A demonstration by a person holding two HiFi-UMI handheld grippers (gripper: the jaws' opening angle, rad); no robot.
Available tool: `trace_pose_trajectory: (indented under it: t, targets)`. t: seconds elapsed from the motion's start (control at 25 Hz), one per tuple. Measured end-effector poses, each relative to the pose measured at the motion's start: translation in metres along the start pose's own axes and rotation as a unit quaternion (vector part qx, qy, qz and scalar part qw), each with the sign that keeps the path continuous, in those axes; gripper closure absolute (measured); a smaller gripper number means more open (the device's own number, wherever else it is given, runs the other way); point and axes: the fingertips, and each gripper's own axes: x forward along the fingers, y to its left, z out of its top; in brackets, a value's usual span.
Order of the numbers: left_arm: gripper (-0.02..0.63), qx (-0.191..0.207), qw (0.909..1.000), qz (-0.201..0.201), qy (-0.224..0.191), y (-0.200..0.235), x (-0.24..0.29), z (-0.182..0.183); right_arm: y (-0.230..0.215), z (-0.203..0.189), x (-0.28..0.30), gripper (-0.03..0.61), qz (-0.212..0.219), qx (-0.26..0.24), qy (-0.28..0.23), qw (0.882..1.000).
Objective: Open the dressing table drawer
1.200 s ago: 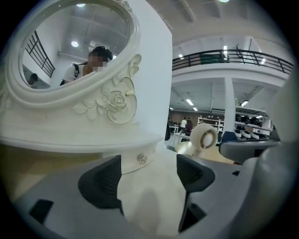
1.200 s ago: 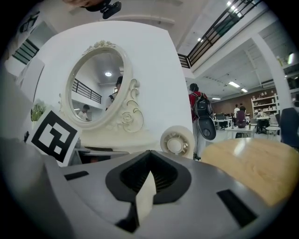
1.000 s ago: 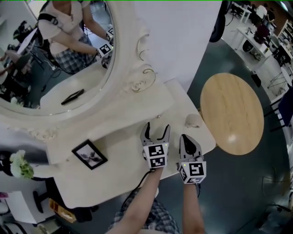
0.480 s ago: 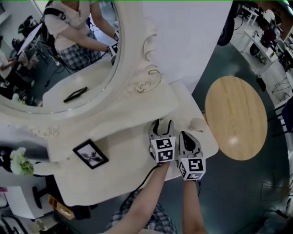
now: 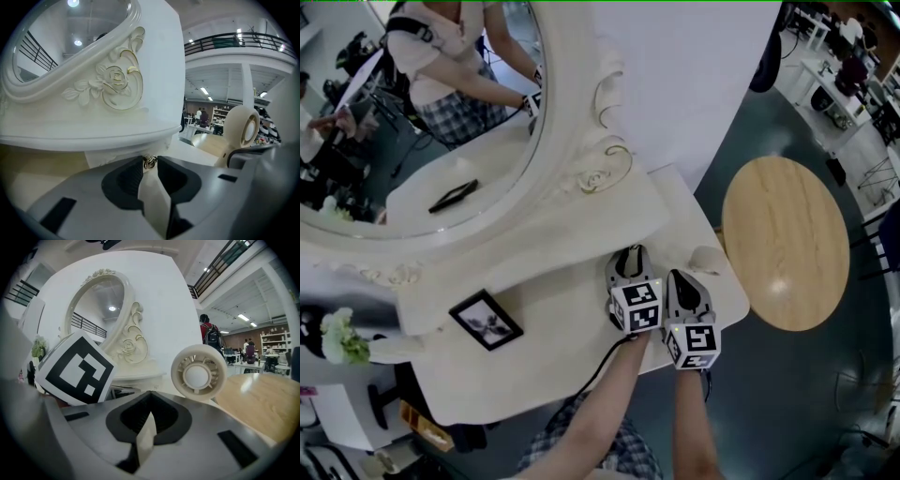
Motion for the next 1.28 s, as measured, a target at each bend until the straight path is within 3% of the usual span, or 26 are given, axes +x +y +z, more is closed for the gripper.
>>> trace_pose_trajectory:
  t: [0.44,1.28]
  targets:
    - [0.514,0.013,0.9995,0.026,0.007,-0.001,0.0,-0.001,-0.002,-0.007,0.0,0.563,-0.003,0.005,0.008,1.0]
    - [0.526,0.029,0.9995,0.007,0.007,-0.013,-0.016,-0.011,-0.01,-0.016,-0.02,0.563,-0.019,0.013,0.01,1.0]
